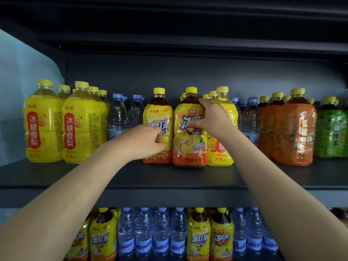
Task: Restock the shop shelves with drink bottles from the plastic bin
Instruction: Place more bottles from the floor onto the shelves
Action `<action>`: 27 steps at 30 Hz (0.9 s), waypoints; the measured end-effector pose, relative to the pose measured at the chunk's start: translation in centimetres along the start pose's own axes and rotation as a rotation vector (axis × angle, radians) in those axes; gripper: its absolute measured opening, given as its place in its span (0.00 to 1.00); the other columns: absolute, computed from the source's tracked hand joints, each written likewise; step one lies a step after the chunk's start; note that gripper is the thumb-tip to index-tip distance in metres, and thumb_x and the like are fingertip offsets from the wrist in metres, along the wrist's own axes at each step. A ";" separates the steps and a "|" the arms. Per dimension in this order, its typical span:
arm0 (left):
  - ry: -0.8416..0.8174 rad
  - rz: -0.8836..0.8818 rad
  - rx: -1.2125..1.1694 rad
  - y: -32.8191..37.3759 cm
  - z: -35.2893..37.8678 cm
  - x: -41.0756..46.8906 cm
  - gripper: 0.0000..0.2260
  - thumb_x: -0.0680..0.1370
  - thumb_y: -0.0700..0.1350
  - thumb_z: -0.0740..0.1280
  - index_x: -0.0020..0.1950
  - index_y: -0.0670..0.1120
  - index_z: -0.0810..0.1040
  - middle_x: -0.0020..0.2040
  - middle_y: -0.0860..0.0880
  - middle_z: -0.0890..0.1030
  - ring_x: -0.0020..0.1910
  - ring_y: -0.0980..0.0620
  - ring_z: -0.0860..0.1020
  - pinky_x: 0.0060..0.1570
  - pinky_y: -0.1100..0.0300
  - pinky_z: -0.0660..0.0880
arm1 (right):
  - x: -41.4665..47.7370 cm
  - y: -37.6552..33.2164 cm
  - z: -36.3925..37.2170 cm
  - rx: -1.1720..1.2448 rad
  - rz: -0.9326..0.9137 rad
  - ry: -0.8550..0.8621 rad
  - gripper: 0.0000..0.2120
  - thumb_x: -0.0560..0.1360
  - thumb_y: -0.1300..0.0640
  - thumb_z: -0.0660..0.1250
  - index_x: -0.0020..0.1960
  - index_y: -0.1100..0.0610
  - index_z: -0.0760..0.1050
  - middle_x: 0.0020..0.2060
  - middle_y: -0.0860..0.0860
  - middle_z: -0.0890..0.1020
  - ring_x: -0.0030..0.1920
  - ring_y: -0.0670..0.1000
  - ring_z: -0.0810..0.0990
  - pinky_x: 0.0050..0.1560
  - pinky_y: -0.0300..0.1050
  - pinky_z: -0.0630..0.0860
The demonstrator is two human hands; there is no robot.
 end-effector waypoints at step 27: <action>-0.012 -0.004 0.000 -1.1 1.3 -0.1 0.14 0.78 0.54 0.61 0.59 0.48 0.74 0.58 0.50 0.75 0.57 0.51 0.72 0.56 0.54 0.72 | -0.1 -1.1 1.7 -0.259 -0.070 -0.067 0.48 0.69 0.46 0.72 0.76 0.64 0.48 0.75 0.58 0.58 0.74 0.57 0.56 0.72 0.45 0.54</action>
Point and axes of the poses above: each hand's wrist, its own x-axis towards the middle knuckle, its own z-axis out of the palm, y = z × x, the point moved 6 cm from there along x, towards the middle knuckle
